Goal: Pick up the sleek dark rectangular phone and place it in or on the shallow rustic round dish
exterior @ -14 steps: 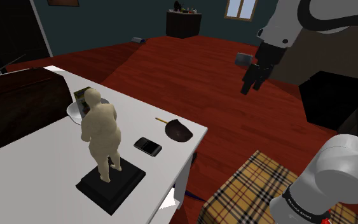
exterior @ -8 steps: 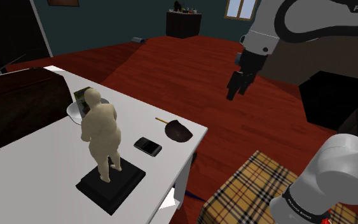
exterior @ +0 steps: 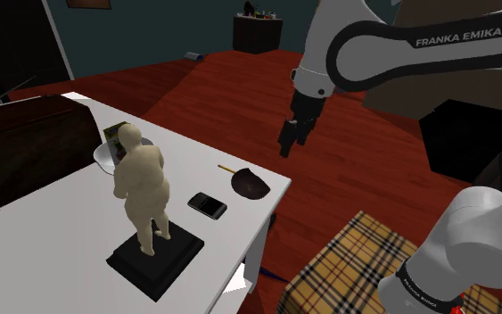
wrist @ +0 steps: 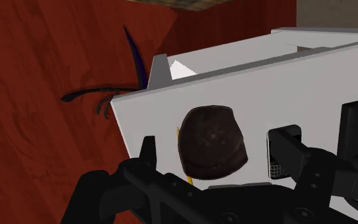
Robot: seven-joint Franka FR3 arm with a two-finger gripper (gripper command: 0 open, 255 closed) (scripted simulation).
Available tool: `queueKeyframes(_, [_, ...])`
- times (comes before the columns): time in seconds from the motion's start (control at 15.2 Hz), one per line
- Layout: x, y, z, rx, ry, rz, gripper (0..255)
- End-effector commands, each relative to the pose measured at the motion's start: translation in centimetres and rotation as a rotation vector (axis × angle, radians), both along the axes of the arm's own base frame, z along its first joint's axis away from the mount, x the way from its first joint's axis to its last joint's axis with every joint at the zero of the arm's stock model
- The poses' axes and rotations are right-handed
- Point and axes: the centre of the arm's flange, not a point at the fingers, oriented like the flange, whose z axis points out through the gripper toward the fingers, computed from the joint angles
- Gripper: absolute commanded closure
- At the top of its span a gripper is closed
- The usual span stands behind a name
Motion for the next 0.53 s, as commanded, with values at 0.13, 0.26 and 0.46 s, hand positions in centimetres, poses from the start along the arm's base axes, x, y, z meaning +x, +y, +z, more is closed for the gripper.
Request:
queueKeyframes(0.13, [2.7, 4.2, -2.6, -0.019, 0.002, 0.062, 0])
queueKeyframes(0.26, [3.9, 6.2, -4.0, -0.029, 0.003, 0.093, 0])
queueKeyframes(0.46, [5.6, 9.4, -6.1, -0.043, 0.005, 0.138, 0])
